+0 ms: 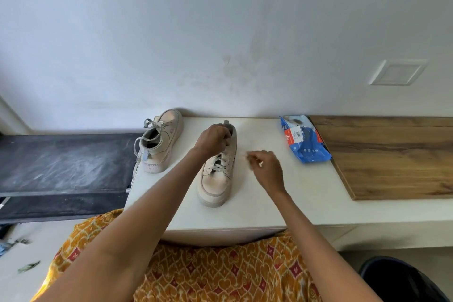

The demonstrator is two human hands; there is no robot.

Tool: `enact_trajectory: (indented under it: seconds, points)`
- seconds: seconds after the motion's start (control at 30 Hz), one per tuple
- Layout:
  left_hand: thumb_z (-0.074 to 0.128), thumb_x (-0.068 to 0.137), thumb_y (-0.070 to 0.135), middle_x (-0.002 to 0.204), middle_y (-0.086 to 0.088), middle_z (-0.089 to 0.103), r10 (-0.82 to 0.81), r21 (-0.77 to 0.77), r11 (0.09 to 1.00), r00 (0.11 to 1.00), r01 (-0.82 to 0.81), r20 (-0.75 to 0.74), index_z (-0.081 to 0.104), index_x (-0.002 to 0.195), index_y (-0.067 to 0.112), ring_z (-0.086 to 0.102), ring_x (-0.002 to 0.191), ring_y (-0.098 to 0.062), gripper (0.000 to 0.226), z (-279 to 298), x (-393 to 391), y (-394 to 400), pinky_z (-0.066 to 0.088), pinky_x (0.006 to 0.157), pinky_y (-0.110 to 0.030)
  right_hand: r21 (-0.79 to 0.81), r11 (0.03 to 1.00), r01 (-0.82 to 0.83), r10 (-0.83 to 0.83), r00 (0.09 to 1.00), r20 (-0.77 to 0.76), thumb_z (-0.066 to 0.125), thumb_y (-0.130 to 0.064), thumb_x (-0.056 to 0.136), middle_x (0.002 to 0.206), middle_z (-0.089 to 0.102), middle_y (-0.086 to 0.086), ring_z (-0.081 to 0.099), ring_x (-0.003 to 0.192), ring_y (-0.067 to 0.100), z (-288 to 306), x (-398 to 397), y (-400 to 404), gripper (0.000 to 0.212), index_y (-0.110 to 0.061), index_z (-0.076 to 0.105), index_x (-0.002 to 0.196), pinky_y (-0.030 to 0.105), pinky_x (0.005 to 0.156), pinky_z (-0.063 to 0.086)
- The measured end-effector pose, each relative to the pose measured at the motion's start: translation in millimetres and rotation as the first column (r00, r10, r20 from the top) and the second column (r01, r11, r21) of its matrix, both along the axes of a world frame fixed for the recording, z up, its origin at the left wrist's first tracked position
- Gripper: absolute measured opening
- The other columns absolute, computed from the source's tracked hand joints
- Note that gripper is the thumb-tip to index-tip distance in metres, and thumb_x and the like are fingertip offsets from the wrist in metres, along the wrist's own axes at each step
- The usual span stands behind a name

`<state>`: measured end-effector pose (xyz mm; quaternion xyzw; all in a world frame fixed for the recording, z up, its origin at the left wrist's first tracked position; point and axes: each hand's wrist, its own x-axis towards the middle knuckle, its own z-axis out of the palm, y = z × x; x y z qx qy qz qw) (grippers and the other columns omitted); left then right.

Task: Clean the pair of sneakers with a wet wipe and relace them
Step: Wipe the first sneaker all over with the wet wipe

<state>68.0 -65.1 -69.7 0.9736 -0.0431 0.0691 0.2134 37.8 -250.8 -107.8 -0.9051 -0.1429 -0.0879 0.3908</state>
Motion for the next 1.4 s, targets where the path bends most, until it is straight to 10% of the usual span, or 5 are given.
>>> enact_trajectory:
  seconds: [0.13, 0.47, 0.87, 1.07, 1.4]
  points:
    - [0.055, 0.085, 0.01, 0.103, -0.007, 0.063, 0.054, -0.017, 0.998, 0.998, -0.053, 0.037, 0.07, 0.089, 0.004, 0.057, 0.093, -0.028, 0.017, -4.5, -7.2, -8.9, 0.044, 0.066, -0.033, 0.271, 0.93, 0.25, -0.198, 0.959, -0.202, 0.061, -0.022, 0.09, 0.105, 0.071, 0.005, 0.064, 0.098, 0.022, -4.1, 11.0, 24.5, 0.022, -0.014, 0.071, 0.107, 0.024, 0.075, 0.046]
    - [0.057, 0.085, 0.012, 0.098, -0.003, 0.062, 0.113, -0.008, 0.994, 0.992, -0.113, 0.056, 0.071, 0.085, 0.01, 0.056, 0.091, -0.025, 0.015, -3.9, -11.4, -12.2, 0.037, 0.061, -0.029, -0.014, 0.997, 0.076, -0.076, 0.997, 0.023, 0.061, -0.016, 0.086, 0.088, 0.068, 0.006, 0.056, 0.091, 0.024, -25.9, -28.4, 35.9, 0.016, -0.016, 0.073, 0.098, 0.032, 0.071, 0.046]
    - [0.062, 0.085, 0.016, 0.094, -0.001, 0.063, -0.222, 0.224, 0.954, 0.972, 0.199, 0.082, 0.075, 0.097, 0.019, 0.047, 0.091, -0.021, 0.017, 9.8, -11.9, -3.8, 0.032, 0.069, -0.026, -0.072, 0.985, 0.158, -0.138, 0.963, 0.231, 0.067, 0.0, 0.079, 0.079, 0.067, 0.004, 0.057, 0.076, 0.024, -36.0, -30.1, 37.0, 0.022, -0.016, 0.07, 0.094, 0.026, 0.055, 0.043]
    - [0.065, 0.083, 0.018, 0.08, 0.0, 0.06, -0.408, 0.35, 0.875, 0.899, 0.334, 0.161, 0.075, 0.087, 0.022, 0.049, 0.078, -0.022, 0.011, 12.0, -15.8, -7.2, 0.035, 0.066, -0.031, 0.183, 0.893, 0.411, -0.42, 0.907, 0.014, 0.054, -0.009, 0.09, 0.096, 0.066, 0.004, 0.055, 0.089, 0.022, -21.9, -9.7, 30.5, 0.016, -0.014, 0.064, 0.101, 0.027, 0.062, 0.039]
    - [0.072, 0.075, 0.012, 0.077, -0.004, 0.056, -0.377, 0.346, 0.9, 0.87, 0.263, 0.319, 0.072, 0.082, 0.021, 0.052, 0.071, -0.025, 0.011, -8.5, -28.0, -11.9, 0.045, 0.057, -0.031, 0.117, 0.966, 0.23, -0.24, 0.967, 0.085, 0.063, -0.014, 0.085, 0.079, 0.062, 0.002, 0.055, 0.073, 0.016, -39.1, -50.0, 38.9, 0.006, -0.016, 0.066, 0.09, 0.018, 0.055, 0.038]
